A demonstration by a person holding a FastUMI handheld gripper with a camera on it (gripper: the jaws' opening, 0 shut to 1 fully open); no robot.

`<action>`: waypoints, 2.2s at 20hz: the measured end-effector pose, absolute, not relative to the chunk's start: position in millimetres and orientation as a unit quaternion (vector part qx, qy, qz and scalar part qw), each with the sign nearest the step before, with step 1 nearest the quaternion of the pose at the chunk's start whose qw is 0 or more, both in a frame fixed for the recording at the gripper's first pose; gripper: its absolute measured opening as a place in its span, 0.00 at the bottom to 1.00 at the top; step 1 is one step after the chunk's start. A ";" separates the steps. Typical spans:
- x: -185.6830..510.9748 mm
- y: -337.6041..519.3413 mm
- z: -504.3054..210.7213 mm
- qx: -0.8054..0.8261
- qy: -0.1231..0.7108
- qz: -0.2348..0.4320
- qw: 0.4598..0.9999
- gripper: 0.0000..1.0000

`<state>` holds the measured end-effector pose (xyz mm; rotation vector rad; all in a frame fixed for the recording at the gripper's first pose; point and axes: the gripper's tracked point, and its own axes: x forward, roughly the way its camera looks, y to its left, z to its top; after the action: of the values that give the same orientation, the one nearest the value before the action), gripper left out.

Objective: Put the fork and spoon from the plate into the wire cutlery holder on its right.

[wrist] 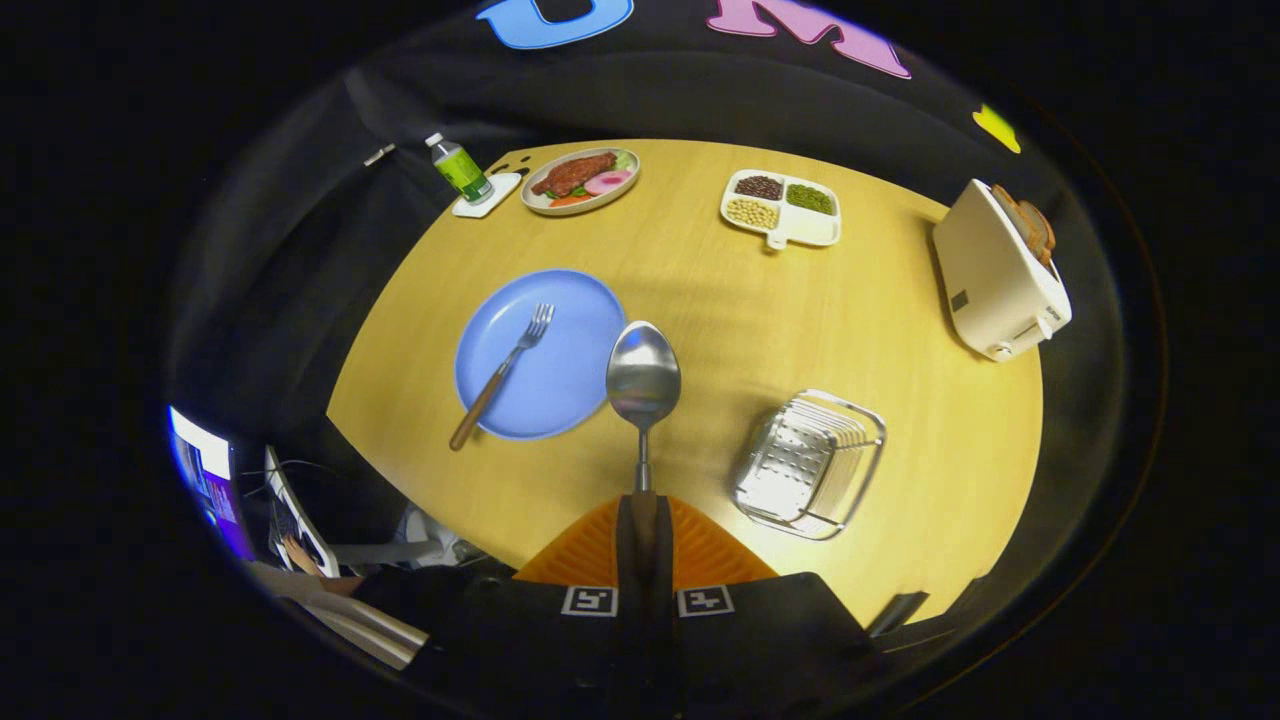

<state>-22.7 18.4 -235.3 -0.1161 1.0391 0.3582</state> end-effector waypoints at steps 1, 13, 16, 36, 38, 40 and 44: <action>-26.4 2.3 -235.2 -0.066 0.503 0.163 0.846 0.07; -31.6 -73.1 -247.0 -0.114 0.613 0.162 0.765 0.07; -20.9 -73.8 -255.1 -0.117 0.631 0.163 0.749 0.07; 16.6 -48.9 -239.8 -0.035 0.591 0.169 0.788 0.65; 14.8 -41.3 -226.4 -0.025 0.565 0.176 0.806 0.86; 14.5 -34.0 -211.3 -0.018 0.535 0.174 0.826 1.00; 9.5 -14.7 -192.0 -0.010 0.484 0.174 0.857 0.99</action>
<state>9.5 -14.7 -192.0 -0.0209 1.0178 0.3653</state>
